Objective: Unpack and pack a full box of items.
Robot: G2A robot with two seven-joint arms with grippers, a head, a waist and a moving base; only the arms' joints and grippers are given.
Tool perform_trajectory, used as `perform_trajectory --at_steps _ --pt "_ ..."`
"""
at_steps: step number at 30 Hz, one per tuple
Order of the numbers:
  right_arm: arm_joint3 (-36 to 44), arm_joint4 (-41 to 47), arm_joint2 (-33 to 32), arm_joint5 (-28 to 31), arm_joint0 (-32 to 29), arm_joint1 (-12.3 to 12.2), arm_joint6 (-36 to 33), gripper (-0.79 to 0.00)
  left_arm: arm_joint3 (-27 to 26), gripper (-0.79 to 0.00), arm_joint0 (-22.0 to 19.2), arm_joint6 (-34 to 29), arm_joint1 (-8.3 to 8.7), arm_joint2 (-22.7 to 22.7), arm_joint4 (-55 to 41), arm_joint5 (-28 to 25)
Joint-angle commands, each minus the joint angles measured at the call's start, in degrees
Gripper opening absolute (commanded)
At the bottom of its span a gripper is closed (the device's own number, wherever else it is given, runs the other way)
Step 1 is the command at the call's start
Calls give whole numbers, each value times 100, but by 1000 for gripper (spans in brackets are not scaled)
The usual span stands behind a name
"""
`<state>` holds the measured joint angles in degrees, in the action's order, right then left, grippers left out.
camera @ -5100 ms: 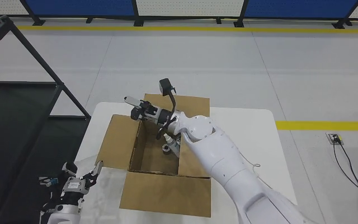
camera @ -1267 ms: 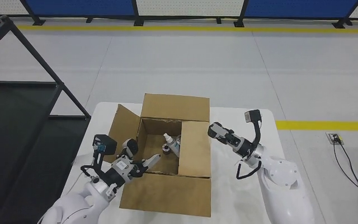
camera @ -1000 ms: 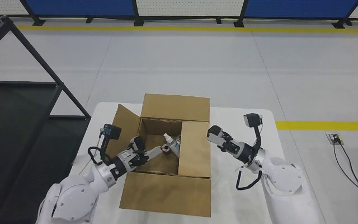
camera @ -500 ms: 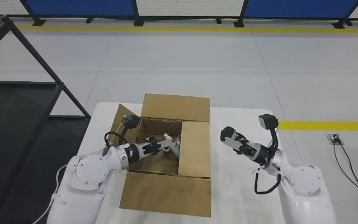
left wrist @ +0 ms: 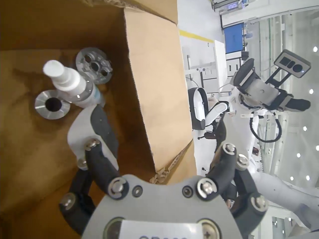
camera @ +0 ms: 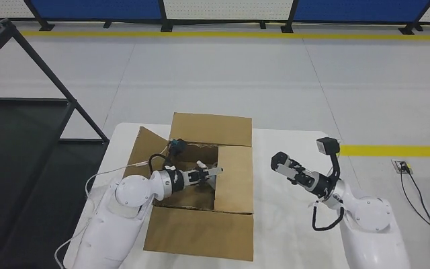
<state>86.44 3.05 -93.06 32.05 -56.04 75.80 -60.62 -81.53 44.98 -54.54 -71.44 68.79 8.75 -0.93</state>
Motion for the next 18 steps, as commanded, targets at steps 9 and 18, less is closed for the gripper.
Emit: perform_trajectory --at_steps 9,18 --pt "10 104 4 42 -40 -131 77 0 583 0 -282 318 -139 -528 -435 -291" --pt "12 148 57 48 -46 -236 156 0 679 0 -273 632 -189 -693 -576 -575"
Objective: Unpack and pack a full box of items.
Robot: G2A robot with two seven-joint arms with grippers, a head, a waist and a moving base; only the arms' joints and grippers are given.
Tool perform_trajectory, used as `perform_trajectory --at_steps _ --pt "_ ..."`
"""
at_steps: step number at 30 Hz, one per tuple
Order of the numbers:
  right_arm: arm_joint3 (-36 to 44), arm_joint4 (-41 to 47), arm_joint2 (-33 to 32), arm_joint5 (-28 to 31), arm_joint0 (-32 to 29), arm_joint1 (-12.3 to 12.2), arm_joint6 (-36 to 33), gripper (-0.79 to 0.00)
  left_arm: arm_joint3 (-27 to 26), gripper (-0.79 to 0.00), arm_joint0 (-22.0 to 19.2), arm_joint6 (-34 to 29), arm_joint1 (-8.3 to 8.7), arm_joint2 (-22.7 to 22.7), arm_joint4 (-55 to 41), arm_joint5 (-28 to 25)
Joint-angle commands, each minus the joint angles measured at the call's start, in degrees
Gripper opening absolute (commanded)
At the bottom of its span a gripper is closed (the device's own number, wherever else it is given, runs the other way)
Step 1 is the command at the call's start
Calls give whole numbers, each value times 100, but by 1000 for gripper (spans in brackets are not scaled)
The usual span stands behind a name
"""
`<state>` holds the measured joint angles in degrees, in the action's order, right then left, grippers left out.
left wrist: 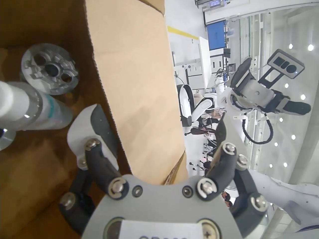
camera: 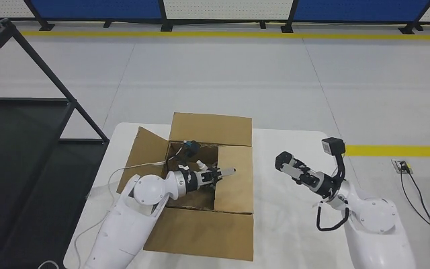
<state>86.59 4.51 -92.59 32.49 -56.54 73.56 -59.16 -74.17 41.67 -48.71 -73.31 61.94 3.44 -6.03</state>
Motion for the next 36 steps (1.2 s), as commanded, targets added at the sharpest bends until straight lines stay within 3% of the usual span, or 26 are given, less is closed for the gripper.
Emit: perform_trajectory --at_steps 1,13,23,29,36 --pt "-8 11 23 0 10 -23 17 0 -90 0 95 60 1 12 -109 -107" --pt "-7 121 184 106 52 -138 47 0 -862 0 524 222 106 293 17 -240" --pt "66 469 -125 435 -222 -285 115 0 -2022 0 778 537 142 227 532 5" --pt "77 873 -485 681 -527 -393 46 0 -2316 0 529 742 74 -111 792 284" --pt "62 1209 -965 921 -923 -508 170 0 -1993 0 -113 891 -120 -826 946 597"
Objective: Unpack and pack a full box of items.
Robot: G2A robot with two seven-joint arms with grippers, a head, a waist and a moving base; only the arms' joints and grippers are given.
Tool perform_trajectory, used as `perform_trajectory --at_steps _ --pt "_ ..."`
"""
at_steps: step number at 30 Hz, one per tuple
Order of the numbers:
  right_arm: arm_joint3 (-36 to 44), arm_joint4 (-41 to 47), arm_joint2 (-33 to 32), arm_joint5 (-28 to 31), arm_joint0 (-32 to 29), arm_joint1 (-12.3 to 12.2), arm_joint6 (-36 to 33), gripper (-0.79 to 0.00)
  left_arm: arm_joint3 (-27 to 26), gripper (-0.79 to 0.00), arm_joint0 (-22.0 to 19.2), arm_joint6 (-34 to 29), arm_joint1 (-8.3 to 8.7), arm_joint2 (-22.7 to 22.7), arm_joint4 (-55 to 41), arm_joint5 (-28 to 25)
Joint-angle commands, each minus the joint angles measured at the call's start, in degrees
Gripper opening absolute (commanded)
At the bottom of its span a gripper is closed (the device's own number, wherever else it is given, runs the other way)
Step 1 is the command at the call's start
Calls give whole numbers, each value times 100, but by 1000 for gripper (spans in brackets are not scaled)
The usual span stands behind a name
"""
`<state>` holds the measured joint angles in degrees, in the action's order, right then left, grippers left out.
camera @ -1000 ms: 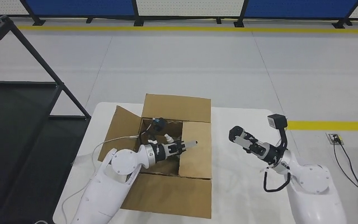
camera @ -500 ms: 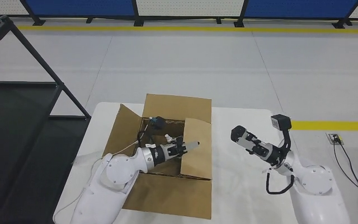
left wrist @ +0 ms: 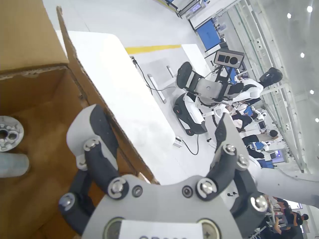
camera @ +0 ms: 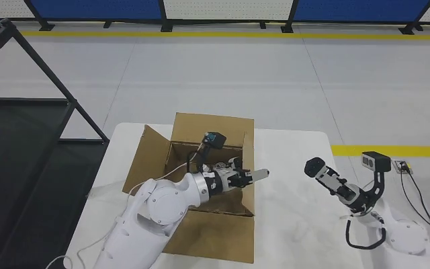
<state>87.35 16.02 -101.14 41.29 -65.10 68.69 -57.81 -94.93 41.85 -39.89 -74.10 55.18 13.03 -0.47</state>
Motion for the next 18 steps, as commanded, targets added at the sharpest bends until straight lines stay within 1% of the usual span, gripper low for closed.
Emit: perform_trajectory --at_steps 1,4,8,10,14,18 --pt "-16 99 -173 68 -108 -32 49 0 127 0 -198 10 -64 -223 -14 61" --pt "-12 290 -454 198 -333 -86 87 0 372 0 -504 20 -175 -542 -40 129" --pt "-34 613 -747 344 -624 -149 53 0 821 0 -895 31 -352 -943 -239 134" --pt "-84 797 -805 380 -703 -182 -45 0 1093 0 -1125 25 -469 -1172 -383 114" --pt "-203 889 -759 331 -635 -224 -117 0 1454 0 -1400 -36 -637 -1479 -561 78" --pt "-208 878 -743 331 -620 -228 -132 0 1498 0 -1440 -41 -659 -1517 -552 62"
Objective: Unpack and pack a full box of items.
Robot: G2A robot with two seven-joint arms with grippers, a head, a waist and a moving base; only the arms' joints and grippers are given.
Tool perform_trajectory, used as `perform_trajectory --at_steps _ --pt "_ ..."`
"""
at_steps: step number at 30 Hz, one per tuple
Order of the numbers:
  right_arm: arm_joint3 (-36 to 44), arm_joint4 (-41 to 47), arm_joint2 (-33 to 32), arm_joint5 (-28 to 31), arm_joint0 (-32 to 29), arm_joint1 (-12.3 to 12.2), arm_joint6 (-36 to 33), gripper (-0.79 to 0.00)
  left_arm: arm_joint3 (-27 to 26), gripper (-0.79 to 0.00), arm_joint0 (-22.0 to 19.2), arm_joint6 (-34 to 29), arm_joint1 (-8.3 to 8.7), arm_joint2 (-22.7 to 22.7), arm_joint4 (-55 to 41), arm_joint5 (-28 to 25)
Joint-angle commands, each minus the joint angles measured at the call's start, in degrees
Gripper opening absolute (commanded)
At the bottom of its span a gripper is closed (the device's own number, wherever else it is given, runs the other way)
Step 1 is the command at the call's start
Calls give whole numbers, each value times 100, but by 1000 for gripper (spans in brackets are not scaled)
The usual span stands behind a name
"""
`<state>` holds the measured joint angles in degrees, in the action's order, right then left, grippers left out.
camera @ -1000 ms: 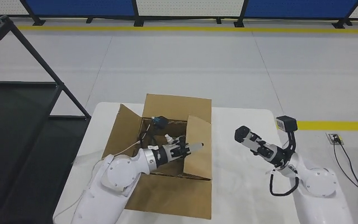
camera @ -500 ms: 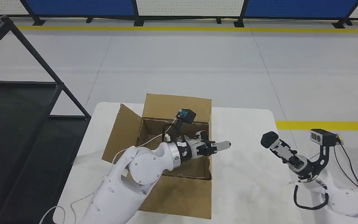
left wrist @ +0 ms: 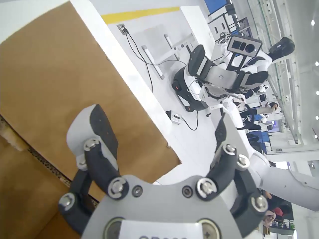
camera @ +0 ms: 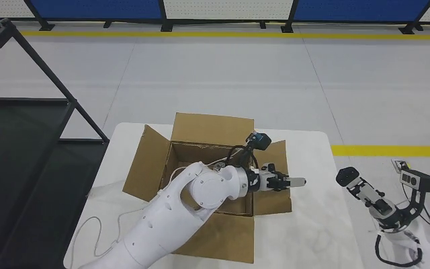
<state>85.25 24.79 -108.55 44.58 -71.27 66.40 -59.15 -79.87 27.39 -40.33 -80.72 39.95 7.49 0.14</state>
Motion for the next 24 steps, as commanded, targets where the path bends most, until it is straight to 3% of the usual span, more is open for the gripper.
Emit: perform_trajectory --at_steps 1,9,13,24 --pt "2 1 -3 2 -3 1 2 0 -7 0 6 2 3 6 2 1" --pt "2 1 -3 2 -3 1 2 0 -10 0 114 89 7 52 -37 -39" --pt "265 -82 125 -153 -37 -5 216 0 237 0 69 -56 -61 -63 -49 -25" --pt "220 -69 8 -50 -290 -97 328 0 1546 0 -495 -102 -590 -742 -369 -50"
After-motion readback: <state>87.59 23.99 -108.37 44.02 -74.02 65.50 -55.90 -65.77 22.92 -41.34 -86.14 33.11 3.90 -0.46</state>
